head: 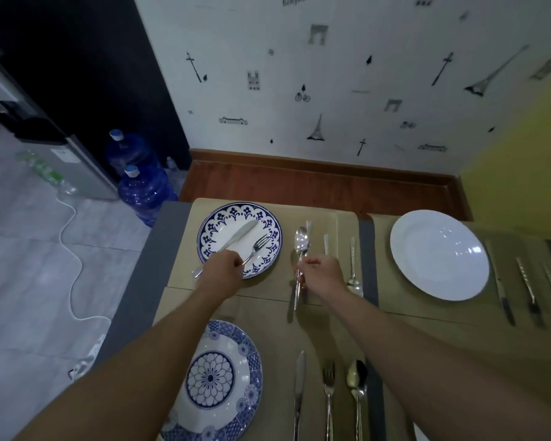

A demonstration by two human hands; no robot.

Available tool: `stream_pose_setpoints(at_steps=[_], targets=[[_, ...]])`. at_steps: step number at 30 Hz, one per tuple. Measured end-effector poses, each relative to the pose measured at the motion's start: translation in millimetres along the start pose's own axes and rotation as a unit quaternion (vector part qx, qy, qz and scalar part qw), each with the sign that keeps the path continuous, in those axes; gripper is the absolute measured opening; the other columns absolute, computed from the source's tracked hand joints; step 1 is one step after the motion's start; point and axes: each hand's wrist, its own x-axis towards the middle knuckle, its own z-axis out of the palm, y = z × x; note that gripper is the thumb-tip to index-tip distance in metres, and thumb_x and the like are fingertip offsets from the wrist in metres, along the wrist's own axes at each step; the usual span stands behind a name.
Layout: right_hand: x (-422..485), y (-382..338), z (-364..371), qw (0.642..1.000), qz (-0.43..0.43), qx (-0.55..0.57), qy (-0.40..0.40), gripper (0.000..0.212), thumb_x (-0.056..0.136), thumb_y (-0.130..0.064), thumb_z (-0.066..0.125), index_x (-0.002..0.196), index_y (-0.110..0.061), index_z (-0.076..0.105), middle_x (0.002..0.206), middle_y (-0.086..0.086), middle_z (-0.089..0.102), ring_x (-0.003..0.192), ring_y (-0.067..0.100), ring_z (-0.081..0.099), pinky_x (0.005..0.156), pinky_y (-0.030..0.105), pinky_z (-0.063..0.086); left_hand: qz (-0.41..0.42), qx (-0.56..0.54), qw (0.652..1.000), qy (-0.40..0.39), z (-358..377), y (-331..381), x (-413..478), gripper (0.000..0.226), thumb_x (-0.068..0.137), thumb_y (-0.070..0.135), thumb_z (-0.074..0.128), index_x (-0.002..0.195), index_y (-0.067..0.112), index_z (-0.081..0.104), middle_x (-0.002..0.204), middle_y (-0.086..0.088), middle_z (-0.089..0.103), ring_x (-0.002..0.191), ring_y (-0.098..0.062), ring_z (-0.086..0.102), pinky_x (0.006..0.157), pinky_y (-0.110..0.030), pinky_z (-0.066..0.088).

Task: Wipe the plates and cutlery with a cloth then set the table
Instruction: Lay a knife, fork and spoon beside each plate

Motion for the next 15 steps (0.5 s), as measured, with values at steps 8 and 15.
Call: stream_pose_setpoints(at_steps=[8,15], targets=[[-5.9,8.8,-41.3,0.999,-0.017,0.021,0.024,0.024,0.095,-0.005,0.065,0.078,-0.021,0.068,0.076,0.004,0.072,0.071,0.018,0.067,0.084,0.043,0.061,0.052,-0.118,0.992,0.005,6.0,49.1,-22.3,0.013,0.090,0.021,0.071,0.097,0.014,0.080,0.090,0.000,0.076,0.075,-0.006,0.062,0.071,-0.016,0.044],[-13.5,36.7,-99.7,0.999,-0.032,0.022,0.025,0.008,0.099,-0.010,0.064,0.100,-0.017,0.067,0.092,0.007,0.072,0.078,0.017,0.067,0.064,0.027,0.052,0.037,-0.191,0.980,-0.045,35.8,112.1,-51.4,0.011,0.088,0.023,0.074,0.094,0.015,0.079,0.078,0.002,0.073,0.071,-0.009,0.066,0.074,-0.026,0.053]])
